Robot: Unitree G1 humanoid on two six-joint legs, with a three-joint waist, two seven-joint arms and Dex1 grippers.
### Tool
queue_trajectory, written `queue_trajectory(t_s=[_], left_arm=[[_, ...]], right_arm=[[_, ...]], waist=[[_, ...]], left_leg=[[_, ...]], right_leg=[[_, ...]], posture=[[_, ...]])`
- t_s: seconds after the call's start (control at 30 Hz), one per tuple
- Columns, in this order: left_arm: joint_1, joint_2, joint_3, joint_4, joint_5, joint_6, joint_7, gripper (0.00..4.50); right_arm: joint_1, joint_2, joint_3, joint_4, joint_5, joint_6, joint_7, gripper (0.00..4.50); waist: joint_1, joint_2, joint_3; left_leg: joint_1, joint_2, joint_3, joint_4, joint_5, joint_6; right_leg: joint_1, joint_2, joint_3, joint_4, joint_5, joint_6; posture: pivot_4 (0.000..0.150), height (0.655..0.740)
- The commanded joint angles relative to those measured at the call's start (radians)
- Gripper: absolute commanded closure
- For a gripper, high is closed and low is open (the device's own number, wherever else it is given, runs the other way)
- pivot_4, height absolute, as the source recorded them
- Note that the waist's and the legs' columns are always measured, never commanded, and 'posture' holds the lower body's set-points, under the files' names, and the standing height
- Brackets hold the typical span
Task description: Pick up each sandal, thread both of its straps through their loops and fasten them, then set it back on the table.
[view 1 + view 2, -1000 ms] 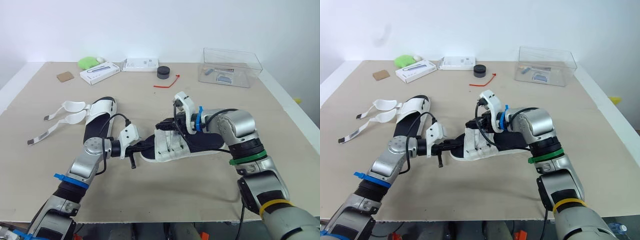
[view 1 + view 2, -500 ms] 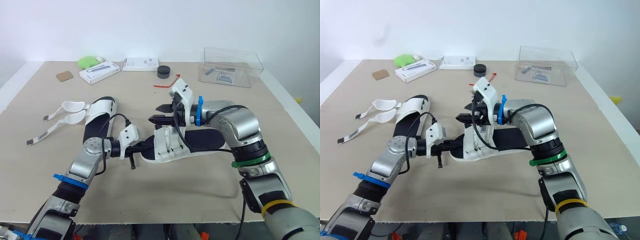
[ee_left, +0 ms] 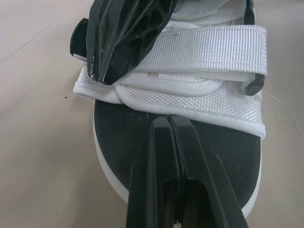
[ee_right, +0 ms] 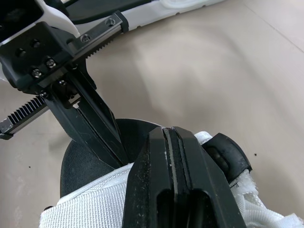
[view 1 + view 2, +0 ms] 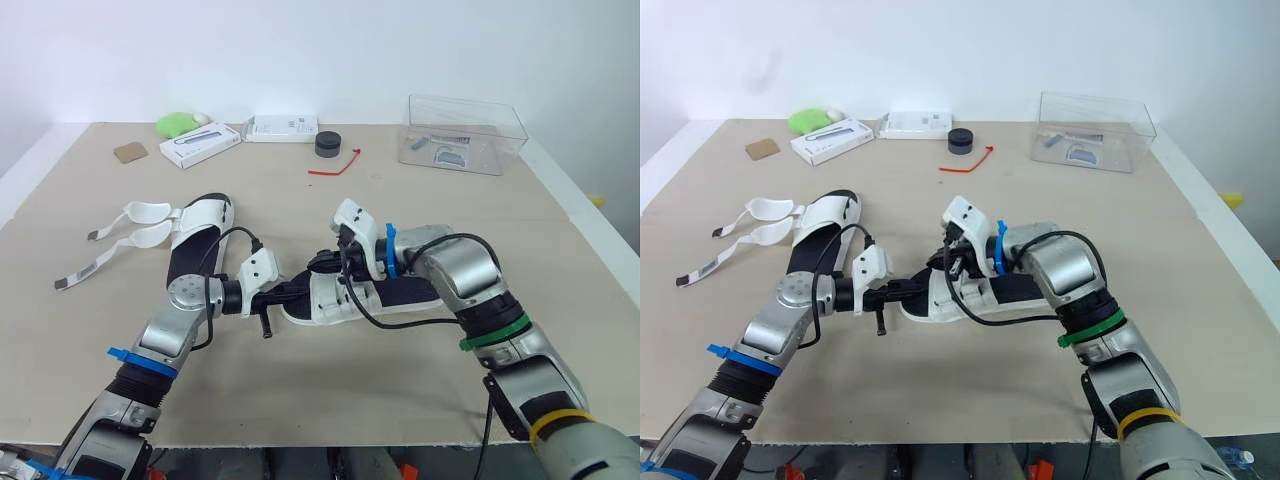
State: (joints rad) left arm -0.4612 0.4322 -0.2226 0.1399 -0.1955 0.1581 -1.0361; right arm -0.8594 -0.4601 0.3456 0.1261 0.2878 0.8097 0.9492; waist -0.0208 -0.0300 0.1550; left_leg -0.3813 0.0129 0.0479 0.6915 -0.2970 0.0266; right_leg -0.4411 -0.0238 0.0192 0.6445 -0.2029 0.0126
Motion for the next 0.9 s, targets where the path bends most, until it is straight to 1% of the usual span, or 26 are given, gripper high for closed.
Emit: queue_trajectory(t_s=[0.03, 0.13, 0.17, 0.2, 0.23, 0.27, 0.3, 0.33, 0.37, 0.4, 0.47, 0.5, 0.53, 0.57, 0.63, 0.7, 0.73, 0.83, 0.9], left_arm=[[0.019, 0.004, -0.018, 0.01, 0.011, 0.017, -0.009, 4.5], [0.021, 0.001, -0.005, -0.006, -0.009, 0.02, -0.016, 4.5], [0.022, 0.002, 0.002, -0.016, -0.023, 0.021, -0.024, 4.5], [0.023, 0.003, 0.006, -0.025, -0.033, 0.018, -0.031, 4.5], [0.024, 0.005, 0.008, -0.034, -0.042, 0.011, -0.043, 4.5], [0.027, 0.007, 0.011, -0.046, -0.058, 0.008, -0.059, 4.5], [0.028, 0.006, 0.015, -0.058, -0.074, 0.009, -0.069, 4.5], [0.028, 0.002, 0.023, -0.069, -0.087, 0.004, -0.071, 4.5], [0.026, -0.003, 0.032, -0.075, -0.097, -0.003, -0.067, 4.5], [0.021, -0.007, 0.046, -0.082, -0.114, -0.001, -0.063, 4.25], [0.016, -0.009, 0.069, -0.09, -0.137, -0.005, -0.063, 3.73], [0.016, -0.006, 0.075, -0.095, -0.143, -0.015, -0.07, 3.29], [0.019, -0.001, 0.078, -0.102, -0.147, -0.021, -0.077, 2.69], [0.023, 0.004, 0.08, -0.109, -0.149, -0.028, -0.085, 2.31], [0.029, 0.013, 0.089, -0.126, -0.162, -0.029, -0.099, 1.33], [0.033, 0.027, 0.103, -0.155, -0.188, -0.006, -0.108, 0.38], [0.037, 0.039, 0.111, -0.175, -0.205, 0.008, -0.117, 0.03], [0.058, 0.084, 0.132, -0.23, -0.258, 0.054, -0.154, 0.03], [0.091, 0.125, 0.149, -0.272, -0.294, 0.084, -0.184, 0.03]], right_arm=[[-0.049, -0.012, -0.088, -0.01, 0.01, -0.003, -0.023, 4.46], [-0.087, -0.036, -0.169, -0.022, 0.025, -0.027, -0.036, 3.56], [-0.089, -0.069, -0.184, -0.023, 0.003, -0.093, -0.025, 3.02], [-0.082, -0.102, -0.189, -0.017, -0.022, -0.155, -0.013, 2.64], [-0.068, -0.137, -0.189, -0.005, -0.046, -0.217, 0.003, 2.05], [-0.049, -0.168, -0.192, 0.014, -0.064, -0.276, 0.02, 1.64], [-0.028, -0.195, -0.196, 0.04, -0.077, -0.326, 0.034, 1.4], [-0.006, -0.221, -0.204, 0.069, -0.084, -0.366, 0.048, 0.89], [0.019, -0.244, -0.212, 0.096, -0.088, -0.407, 0.067, 0.5], [0.056, -0.27, -0.221, 0.121, -0.087, -0.457, 0.1, 0.0], [0.125, -0.306, -0.235, 0.16, -0.074, -0.528, 0.173, 0.0], [0.152, -0.317, -0.236, 0.18, -0.07, -0.552, 0.201, 0.0], [0.171, -0.321, -0.234, 0.2, -0.072, -0.577, 0.219, 0.0], [0.186, -0.323, -0.229, 0.221, -0.078, -0.602, 0.234, 0.0], [0.206, -0.32, -0.223, 0.254, -0.089, -0.657, 0.262, 0.0], [0.215, -0.311, -0.224, 0.267, -0.075, -0.662, 0.294, 0.0], [0.218, -0.303, -0.226, 0.264, -0.064, -0.656, 0.303, 0.0], [0.218, -0.27, -0.223, 0.21, -0.023, -0.587, 0.326, 0.0], [0.204, -0.214, -0.217, 0.178, -0.011, -0.56, 0.298, 0.0]], waist=[[0.0, 0.0, 0.0], [0.0, 0.0, 0.0], [0.001, 0.0, 0.0], [0.001, 0.0, 0.0], [0.001, 0.0, 0.0], [0.001, 0.0, 0.0], [0.001, 0.0, 0.0], [0.001, 0.0, 0.0], [0.001, 0.0, 0.0], [0.001, 0.0, 0.0], [0.003, 0.0, 0.0], [0.003, 0.001, 0.001], [0.003, 0.002, 0.001], [0.0, 0.002, 0.001], [-0.003, 0.003, 0.002], [-0.003, 0.004, 0.002], [-0.003, 0.004, 0.002], [-0.003, 0.004, 0.002], [-0.004, 0.004, 0.002]], left_leg=[[0.0, 0.0, 0.0, 0.0, 0.0, 0.0], [-0.001, 0.0, 0.0, 0.0, 0.0, 0.0], [-0.002, 0.0, 0.0, 0.0, 0.0, 0.0], [-0.003, 0.0, -0.001, 0.0, 0.0, 0.0], [-0.003, 0.0, -0.002, 0.0, 0.0, 0.0], [-0.004, 0.0, -0.003, 0.0, 0.0, 0.0], [-0.004, -0.001, -0.003, -0.001, 0.0, 0.0], [-0.005, -0.001, -0.004, -0.002, -0.001, 0.0], [-0.006, -0.001, -0.004, -0.002, -0.001, 0.0], [-0.007, -0.001, -0.005, -0.003, -0.002, 0.001], [-0.008, -0.001, -0.006, -0.003, -0.002, 0.001], [-0.009, -0.001, -0.007, -0.003, -0.002, 0.001], [-0.01, -0.001, -0.006, -0.003, -0.002, 0.002], [-0.01, -0.001, -0.006, -0.003, -0.002, 0.002], [-0.009, -0.001, -0.005, -0.003, -0.002, 0.002], [-0.007, 0.0, -0.004, -0.003, -0.002, 0.002], [-0.007, 0.0, -0.005, -0.003, -0.002, 0.001], [-0.007, 0.0, -0.007, -0.003, -0.001, 0.0], [-0.007, 0.001, -0.007, -0.003, -0.001, 0.0]], right_leg=[[0.0, 0.0, 0.0, 0.0, 0.0, 0.0], [-0.001, 0.0, 0.0, 0.0, 0.0, 0.0], [-0.001, 0.0, 0.0, 0.0, 0.0, 0.0], [-0.002, 0.0, -0.001, 0.0, 0.0, 0.0], [-0.001, 0.0, -0.001, 0.0, 0.0, 0.0], [-0.001, 0.0, -0.001, -0.001, 0.0, 0.0], [-0.002, 0.0, -0.001, -0.002, 0.0, 0.0], [-0.001, 0.0, -0.001, -0.004, 0.0, 0.001], [-0.001, 0.0, -0.001, -0.005, 0.0, 0.001], [-0.001, 0.0, -0.001, -0.007, 0.0, 0.001], [-0.002, 0.0, -0.002, -0.009, 0.0, 0.001], [-0.001, 0.0, -0.003, -0.01, 0.0, 0.001], [-0.002, 0.0, -0.002, -0.01, 0.0, 0.001], [-0.002, 0.0, -0.002, -0.011, 0.0, 0.001], [-0.002, 0.0, -0.002, -0.011, 0.0, 0.001], [-0.001, 0.0, -0.001, -0.01, 0.0, 0.001], [-0.001, 0.001, -0.001, -0.01, 0.001, 0.001], [-0.001, 0.002, -0.001, -0.009, 0.001, 0.0], [-0.001, 0.003, -0.001, -0.008, 0.001, 0.0]], posture=[[0.15, 0.74], [0.15, 0.74], [0.15, 0.74], [0.15, 0.74], [0.15, 0.74], [0.15, 0.74], [0.15, 0.74], [0.15, 0.74], [0.15, 0.74], [0.15, 0.74], [0.15, 0.74], [0.15, 0.74], [0.15, 0.74], [0.15, 0.74], [0.15, 0.74], [0.15, 0.74], [0.15, 0.74], [0.15, 0.74], [0.15, 0.74]])
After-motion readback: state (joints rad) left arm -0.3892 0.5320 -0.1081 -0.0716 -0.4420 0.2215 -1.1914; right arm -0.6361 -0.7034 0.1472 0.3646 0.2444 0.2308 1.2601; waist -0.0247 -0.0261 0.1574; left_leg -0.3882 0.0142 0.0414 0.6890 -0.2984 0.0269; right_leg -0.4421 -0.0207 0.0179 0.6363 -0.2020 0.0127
